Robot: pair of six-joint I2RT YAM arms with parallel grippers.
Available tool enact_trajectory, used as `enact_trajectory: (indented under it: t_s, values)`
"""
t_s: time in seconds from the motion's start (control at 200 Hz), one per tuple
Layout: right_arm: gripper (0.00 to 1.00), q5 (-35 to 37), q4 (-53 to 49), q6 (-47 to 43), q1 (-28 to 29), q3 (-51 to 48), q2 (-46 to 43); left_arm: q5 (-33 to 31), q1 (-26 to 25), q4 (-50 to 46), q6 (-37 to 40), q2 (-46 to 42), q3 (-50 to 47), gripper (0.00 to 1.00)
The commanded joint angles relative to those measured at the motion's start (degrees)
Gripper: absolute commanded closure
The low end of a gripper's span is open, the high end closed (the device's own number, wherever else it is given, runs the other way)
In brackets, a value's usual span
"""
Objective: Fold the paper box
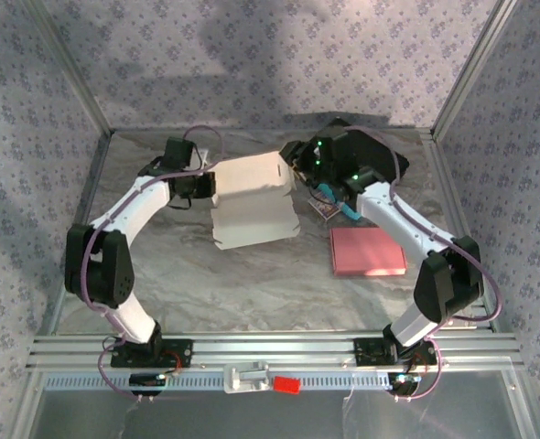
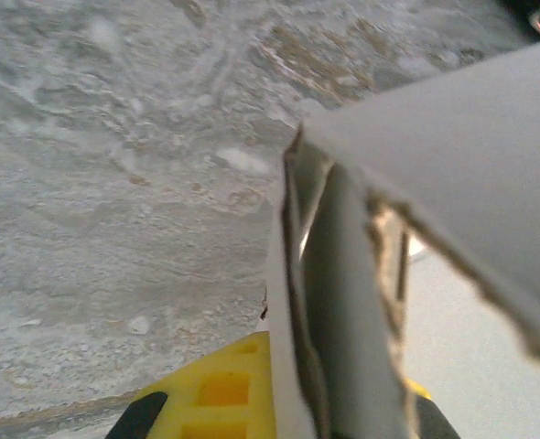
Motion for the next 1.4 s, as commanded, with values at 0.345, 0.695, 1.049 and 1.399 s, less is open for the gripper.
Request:
enact_trajectory:
  t_s: [0.345, 0.695, 1.049, 1.399]
  values:
    - [0.54, 1.39, -22.43, -15.39, -2.11, 17.29, 11.01, 8.47, -0.22, -7.67, 4.33, 2.61, 4.30, 1.00]
    - [0.58, -0.24, -24.46, -20.99, -3.47, 23.93, 15.71, 9.11, -0.31, -7.62, 4.27, 2.31, 4.01, 1.00]
    - [0.60, -5.28, -27.50, -23.68, -3.33, 29.68, 20.38, 8.83, -0.49, -7.86, 4.25, 2.30, 4.37, 1.00]
    - [0.56, -13.84, -24.13, -31.30, -7.57, 22.19, 11.08, 12.84, 0.20, -7.05, 5.09, 2.14, 4.32, 1.00]
